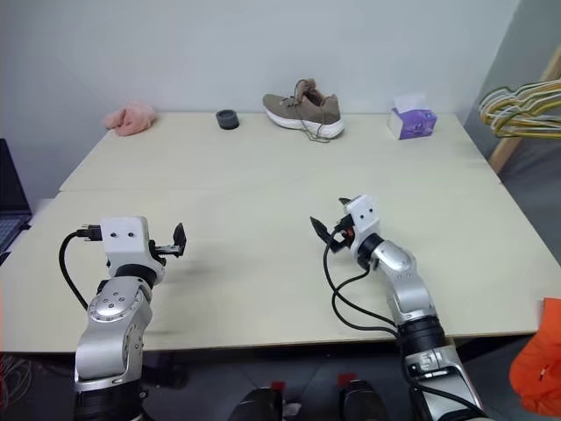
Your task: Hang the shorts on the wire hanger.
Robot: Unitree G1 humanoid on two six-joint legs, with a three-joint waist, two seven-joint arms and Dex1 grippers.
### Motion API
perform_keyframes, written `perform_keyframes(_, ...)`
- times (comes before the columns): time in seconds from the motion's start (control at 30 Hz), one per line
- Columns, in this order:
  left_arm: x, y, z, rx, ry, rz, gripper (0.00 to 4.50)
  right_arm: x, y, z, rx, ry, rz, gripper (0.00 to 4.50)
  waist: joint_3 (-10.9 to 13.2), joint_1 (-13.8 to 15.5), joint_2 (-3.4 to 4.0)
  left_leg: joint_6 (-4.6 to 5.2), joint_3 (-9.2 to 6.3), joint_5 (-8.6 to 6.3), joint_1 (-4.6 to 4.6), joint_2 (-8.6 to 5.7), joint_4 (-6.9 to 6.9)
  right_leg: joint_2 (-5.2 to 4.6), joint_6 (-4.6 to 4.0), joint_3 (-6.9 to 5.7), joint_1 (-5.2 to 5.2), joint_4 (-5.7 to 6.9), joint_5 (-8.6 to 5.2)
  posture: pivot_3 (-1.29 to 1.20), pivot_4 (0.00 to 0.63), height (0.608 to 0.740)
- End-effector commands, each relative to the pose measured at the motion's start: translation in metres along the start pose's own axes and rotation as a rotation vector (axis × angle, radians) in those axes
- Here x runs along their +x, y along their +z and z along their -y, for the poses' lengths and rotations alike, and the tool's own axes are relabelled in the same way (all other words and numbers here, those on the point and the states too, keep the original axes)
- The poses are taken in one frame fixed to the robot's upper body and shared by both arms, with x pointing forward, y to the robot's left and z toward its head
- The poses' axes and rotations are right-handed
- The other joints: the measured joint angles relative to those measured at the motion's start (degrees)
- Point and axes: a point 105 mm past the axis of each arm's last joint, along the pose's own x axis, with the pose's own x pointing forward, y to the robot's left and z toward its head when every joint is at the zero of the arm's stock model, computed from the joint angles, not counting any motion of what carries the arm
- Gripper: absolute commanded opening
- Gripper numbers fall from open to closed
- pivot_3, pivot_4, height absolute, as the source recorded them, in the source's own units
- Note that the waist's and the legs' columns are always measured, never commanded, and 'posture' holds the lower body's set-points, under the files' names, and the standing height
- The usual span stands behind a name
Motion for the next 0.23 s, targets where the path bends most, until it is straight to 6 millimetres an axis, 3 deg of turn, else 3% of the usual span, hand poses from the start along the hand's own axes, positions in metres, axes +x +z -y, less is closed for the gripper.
perform_keyframes(0.03, 0.0, 0.018, 0.002, 0.014, -0.03, 0.061, 4.5, 0.0, 0.014, 0.005, -0.009, 0.003, 0.058, 4.49, 0.33, 0.42, 0.04, 0.0, -0.01, 0.0, -0.02, 0.0, 0.0, 0.0, -0.02, -0.03, 0.0, 0.0, -0.01, 0.07, 0.174, 0.74)
perform_keyframes(0.23, 0.003, 0.028, 0.013, 0.036, -0.1, 0.12, 4.5, -0.006, 0.018, 0.009, -0.019, -0.005, 0.069, 4.49, 0.79, 0.38, 0.1, -0.01, -0.03, 0.01, -0.41, 0.0, -0.01, -0.01, -0.2, -0.04, -0.33, -0.01, 0.09, 0.06, 0.189, 0.74)
